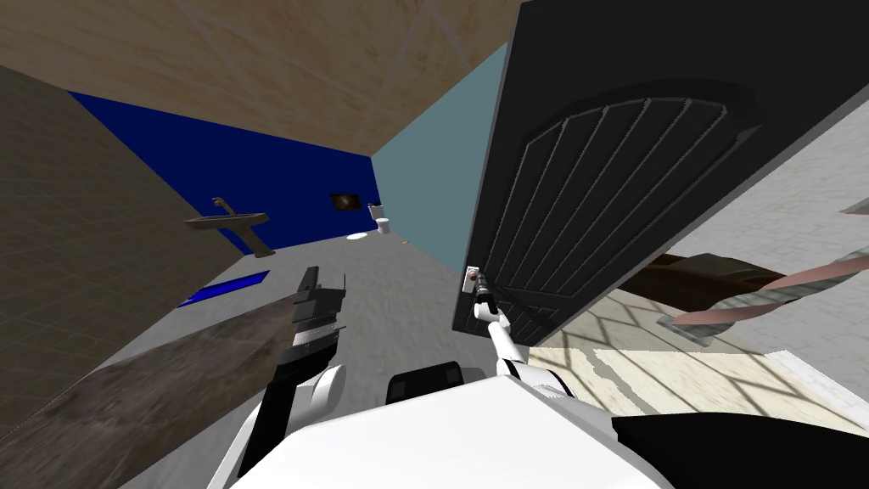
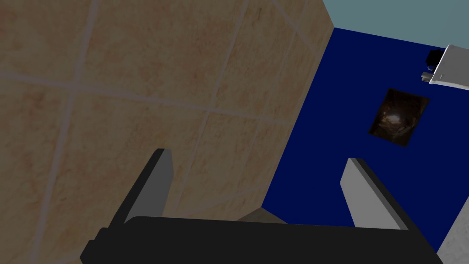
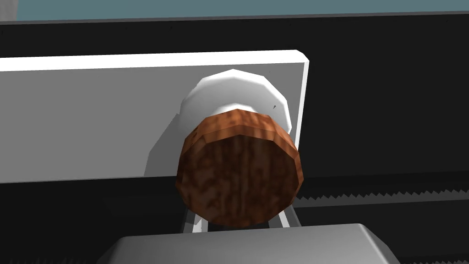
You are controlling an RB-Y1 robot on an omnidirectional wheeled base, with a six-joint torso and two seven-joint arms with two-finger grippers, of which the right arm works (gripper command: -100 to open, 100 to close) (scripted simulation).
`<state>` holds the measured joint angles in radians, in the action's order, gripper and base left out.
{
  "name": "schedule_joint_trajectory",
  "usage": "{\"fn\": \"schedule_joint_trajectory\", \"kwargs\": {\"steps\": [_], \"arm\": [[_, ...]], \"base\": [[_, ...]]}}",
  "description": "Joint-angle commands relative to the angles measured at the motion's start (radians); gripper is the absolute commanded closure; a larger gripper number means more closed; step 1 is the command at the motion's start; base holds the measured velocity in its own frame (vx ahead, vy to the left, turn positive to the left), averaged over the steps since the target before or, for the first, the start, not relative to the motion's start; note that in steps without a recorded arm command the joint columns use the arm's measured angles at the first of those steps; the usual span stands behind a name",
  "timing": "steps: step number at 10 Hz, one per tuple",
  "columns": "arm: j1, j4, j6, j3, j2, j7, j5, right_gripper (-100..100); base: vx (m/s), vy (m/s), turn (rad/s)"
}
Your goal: Push the door open
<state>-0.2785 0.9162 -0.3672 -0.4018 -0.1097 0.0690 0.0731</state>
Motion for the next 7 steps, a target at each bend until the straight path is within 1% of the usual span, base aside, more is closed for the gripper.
{"fn": "schedule_joint_trajectory", "kwargs": {"steps": [1, 4, 7], "arm": [[0.001, -0.001, 0.0, -0.013, -0.002, 0.003, 0.003, 100], [0.002, -0.002, -0.001, -0.039, -0.008, 0.01, 0.009, 100], [0.004, -0.003, -0.001, -0.072, -0.014, 0.018, 0.017, 100]], "base": [[0.123, 0.006, -0.062], [0.199, 0.047, -0.054], [0.199, 0.068, -0.062]]}}
